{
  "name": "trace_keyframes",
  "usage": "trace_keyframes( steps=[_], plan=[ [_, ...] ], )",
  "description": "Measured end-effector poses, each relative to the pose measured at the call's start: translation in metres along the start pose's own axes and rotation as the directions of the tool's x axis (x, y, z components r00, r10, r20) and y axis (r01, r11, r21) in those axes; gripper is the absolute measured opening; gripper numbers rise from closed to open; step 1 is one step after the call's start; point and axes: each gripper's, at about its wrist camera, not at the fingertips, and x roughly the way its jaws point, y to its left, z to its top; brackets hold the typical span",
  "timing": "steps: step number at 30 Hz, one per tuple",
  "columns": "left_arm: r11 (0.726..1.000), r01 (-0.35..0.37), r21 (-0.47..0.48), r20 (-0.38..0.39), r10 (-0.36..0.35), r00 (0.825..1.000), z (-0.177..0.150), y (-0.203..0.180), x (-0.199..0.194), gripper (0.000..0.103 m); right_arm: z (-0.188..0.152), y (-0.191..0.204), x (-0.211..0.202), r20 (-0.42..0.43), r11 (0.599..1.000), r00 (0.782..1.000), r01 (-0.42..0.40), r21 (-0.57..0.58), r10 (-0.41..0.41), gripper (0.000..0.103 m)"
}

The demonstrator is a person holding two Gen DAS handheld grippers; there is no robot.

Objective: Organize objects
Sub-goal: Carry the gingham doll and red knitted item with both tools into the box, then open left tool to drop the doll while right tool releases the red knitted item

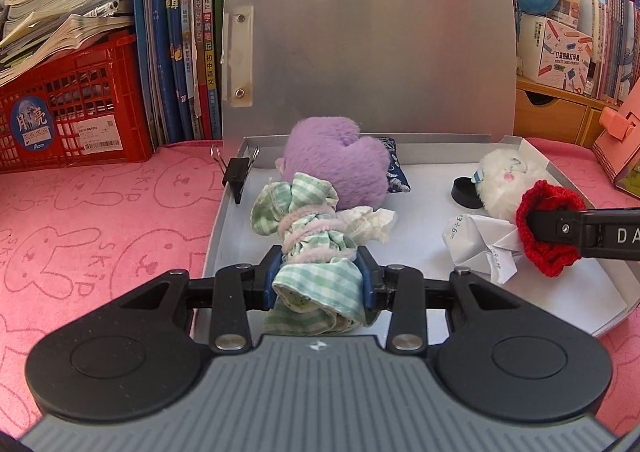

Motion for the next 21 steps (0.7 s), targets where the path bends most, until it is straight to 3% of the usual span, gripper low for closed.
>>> trace_keyframes(
  steps=[8, 15, 21],
  plan=[
    [1.0, -0.011, 0.016, 0.0, 0.011, 1.0, 0.001, -0.003, -0.008, 0.045, -0.004, 0.002, -0.008, 0.003, 1.0, 1.0, 0.009, -0.009, -0.009, 0.073],
    [1.0, 0.002, 0.03, 0.022, -0.003, 1.0, -0.001, -0.01, -0.035, 0.068, -0.008, 0.005, -0.031, 0.02, 0.999, 1.0, 0.012, -0.037, -0.011, 0.082],
    [0.998, 0.02, 0.061, 0.048, -0.023, 0.999, -0.007, -0.019, -0.069, 0.075, -0.012, 0.009, -0.06, 0.048, 0.999, 0.999, -0.001, -0.05, 0.003, 0.083]
  ],
)
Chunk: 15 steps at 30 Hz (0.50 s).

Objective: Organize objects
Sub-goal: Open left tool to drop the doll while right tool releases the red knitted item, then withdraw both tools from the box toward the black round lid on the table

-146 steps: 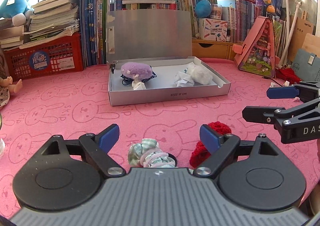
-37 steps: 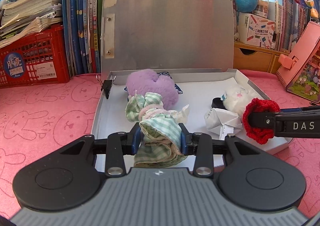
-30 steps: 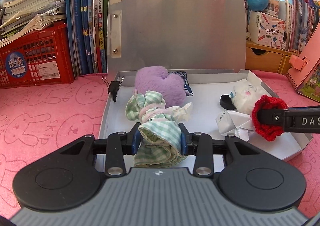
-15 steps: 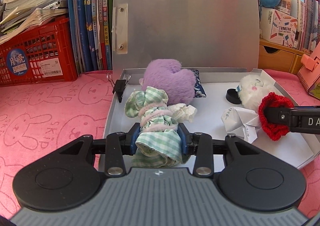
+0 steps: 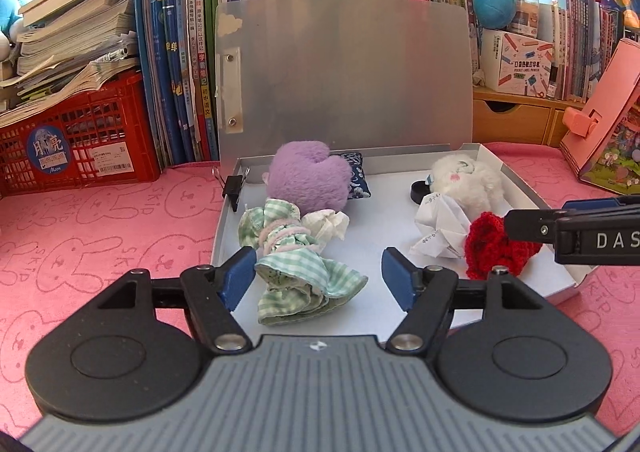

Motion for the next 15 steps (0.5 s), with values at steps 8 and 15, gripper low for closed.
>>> trace_keyframes(
  steps=[8, 15],
  plan=[
    [0.998, 0.051, 0.032, 0.009, -0.051, 0.999, -0.018, -0.013, -0.053, 0.075, -0.016, 0.005, -0.051, 0.043, 0.999, 0.998, -0.039, -0.036, 0.041, 0.084],
    [0.993, 0.112, 0.046, 0.031, -0.113, 0.993, -0.05, -0.02, -0.103, 0.076, -0.046, 0.011, -0.098, 0.071, 0.993, 0.994, -0.079, -0.085, 0.085, 0.085]
  ],
)
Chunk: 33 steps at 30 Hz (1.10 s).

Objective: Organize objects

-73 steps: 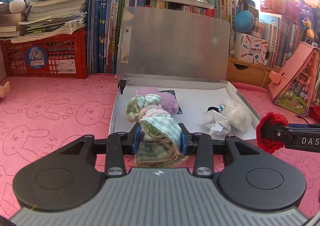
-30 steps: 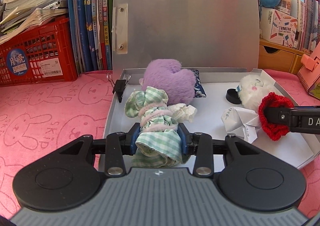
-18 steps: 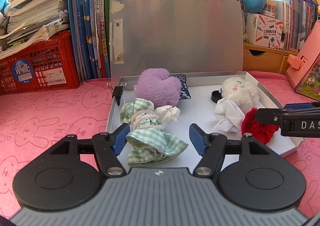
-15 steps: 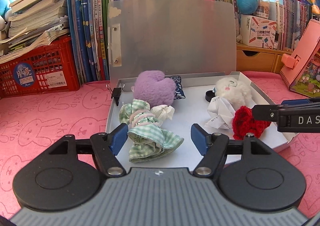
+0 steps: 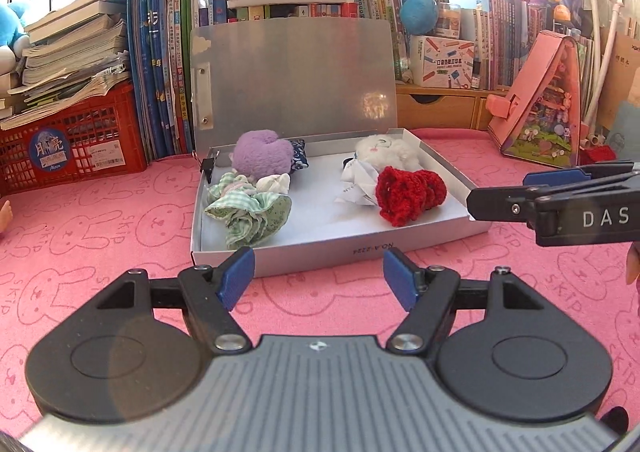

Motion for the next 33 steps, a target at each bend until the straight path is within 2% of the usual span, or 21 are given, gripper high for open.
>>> trace_keyframes(
  steps=[10, 14, 19, 24, 33],
  plan=[
    [0.999, 0.023, 0.022, -0.002, -0.023, 1.0, -0.053, -0.009, -0.042, 0.076, -0.053, 0.017, -0.055, 0.011, 0.997, 0.999, -0.035, -0.074, 0.036, 0.084],
    [1.0, 0.026, -0.004, -0.025, -0.026, 0.999, -0.07, -0.005, -0.047, 0.076, -0.076, 0.024, -0.076, -0.001, 0.994, 0.999, -0.051, -0.095, 0.051, 0.084],
    [0.999, 0.015, -0.032, -0.05, -0.016, 0.999, -0.084, 0.0, -0.047, 0.074, -0.102, 0.031, -0.095, -0.029, 0.993, 0.998, -0.053, -0.103, 0.05, 0.079],
    [1.0, 0.012, -0.019, -0.052, -0.013, 0.999, -0.091, -0.001, -0.048, 0.074, -0.125, 0.038, -0.111, -0.056, 0.991, 0.998, -0.05, -0.121, 0.043, 0.069],
    [1.0, -0.001, -0.03, -0.059, -0.001, 0.998, -0.094, -0.001, -0.044, 0.067, -0.144, 0.045, -0.119, -0.109, 0.989, 0.992, -0.073, -0.13, 0.059, 0.055]
  ],
)
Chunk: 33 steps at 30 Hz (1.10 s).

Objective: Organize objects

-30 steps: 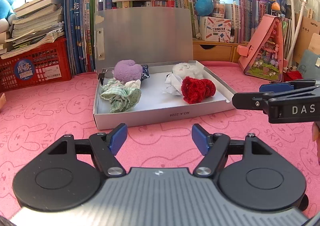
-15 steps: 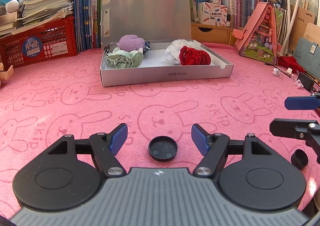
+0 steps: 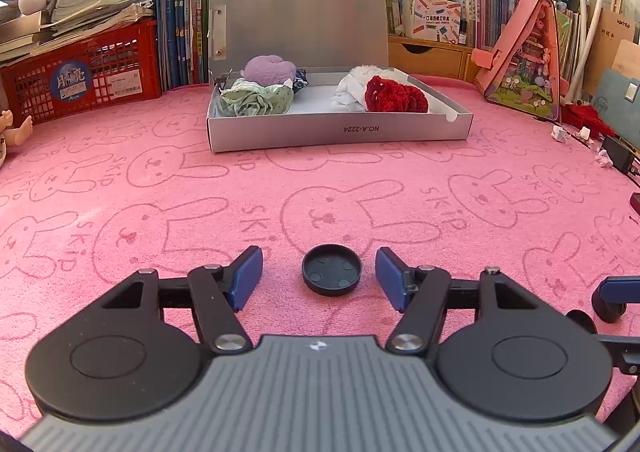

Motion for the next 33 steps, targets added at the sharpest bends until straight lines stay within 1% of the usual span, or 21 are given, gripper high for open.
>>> trace_keyframes(
  steps=[8, 14, 17, 19, 20, 21, 27, 33],
  plan=[
    [1.0, -0.011, 0.018, 0.012, 0.011, 1.0, -0.003, -0.004, 0.0, 0.063, -0.003, 0.005, 0.003, -0.015, 0.999, 0.999, -0.031, -0.009, 0.03, 0.048],
    [1.0, -0.012, 0.018, 0.015, 0.011, 1.0, -0.003, -0.004, -0.001, 0.06, -0.005, 0.004, 0.007, -0.022, 1.0, 1.0, -0.022, -0.005, 0.022, 0.046],
    [1.0, -0.015, 0.013, 0.018, 0.015, 1.0, -0.003, -0.004, -0.002, 0.053, -0.005, 0.004, 0.008, -0.022, 1.0, 1.0, -0.021, -0.01, 0.021, 0.045],
    [1.0, -0.012, 0.009, 0.02, 0.012, 1.0, -0.003, -0.004, -0.004, 0.045, -0.005, 0.004, 0.008, -0.018, 1.0, 1.0, -0.015, -0.011, 0.015, 0.04],
    [1.0, -0.008, 0.008, 0.02, 0.008, 1.0, -0.003, -0.004, -0.004, 0.043, -0.004, 0.004, 0.009, -0.017, 1.0, 1.0, -0.012, -0.009, 0.012, 0.036],
    [1.0, -0.004, 0.006, 0.02, 0.004, 1.0, -0.003, -0.004, -0.005, 0.038, -0.004, 0.003, 0.009, -0.016, 1.0, 1.0, -0.015, -0.006, 0.015, 0.036],
    [1.0, 0.021, 0.006, 0.02, -0.021, 1.0, -0.003, -0.009, -0.008, 0.037, 0.002, -0.001, 0.009, 0.012, 1.0, 1.0, 0.004, 0.009, -0.004, 0.036],
    [0.999, 0.031, 0.019, 0.035, -0.032, 0.999, 0.006, -0.016, -0.012, 0.037, 0.02, -0.013, 0.015, 0.04, 0.998, 0.999, 0.028, 0.06, -0.03, 0.036]
  ],
)
